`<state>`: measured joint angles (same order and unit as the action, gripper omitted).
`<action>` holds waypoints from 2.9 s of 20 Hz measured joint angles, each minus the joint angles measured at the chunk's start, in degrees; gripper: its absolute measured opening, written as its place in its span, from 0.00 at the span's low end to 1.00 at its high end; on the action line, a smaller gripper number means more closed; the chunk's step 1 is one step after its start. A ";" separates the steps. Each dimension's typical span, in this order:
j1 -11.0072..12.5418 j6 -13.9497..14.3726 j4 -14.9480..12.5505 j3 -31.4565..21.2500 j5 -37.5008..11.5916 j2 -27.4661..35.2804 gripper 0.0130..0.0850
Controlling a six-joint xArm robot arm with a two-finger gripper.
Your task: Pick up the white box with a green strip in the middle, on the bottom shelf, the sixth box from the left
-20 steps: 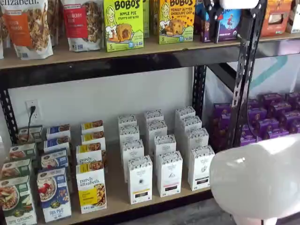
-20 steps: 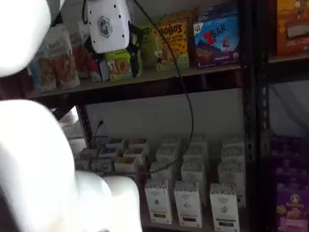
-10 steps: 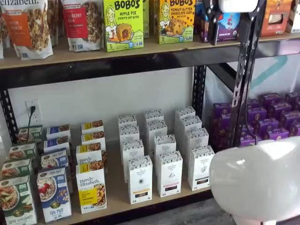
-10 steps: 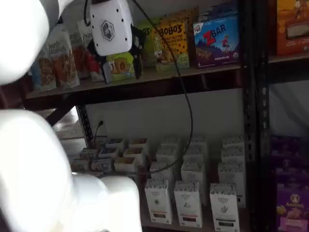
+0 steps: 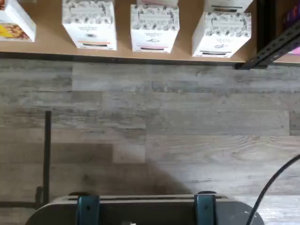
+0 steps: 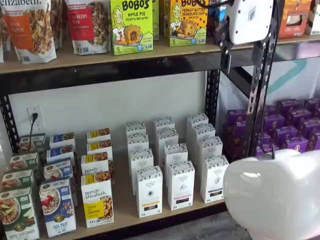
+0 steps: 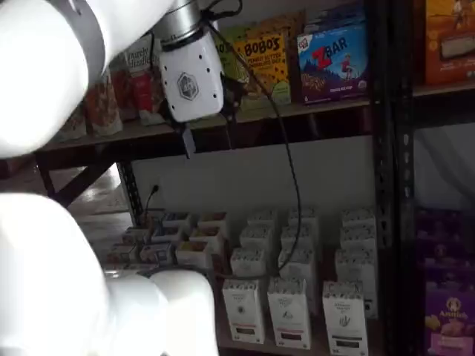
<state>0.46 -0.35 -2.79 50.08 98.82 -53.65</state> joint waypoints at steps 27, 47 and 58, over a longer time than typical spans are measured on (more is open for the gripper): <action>4.30 -1.99 -1.45 -26.75 -32.10 6.59 1.00; 8.70 -10.80 5.86 -30.99 -66.15 37.65 1.00; 9.69 -10.38 3.82 -24.36 -76.65 55.33 1.00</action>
<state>10.15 -10.73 1.03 25.72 22.16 1.68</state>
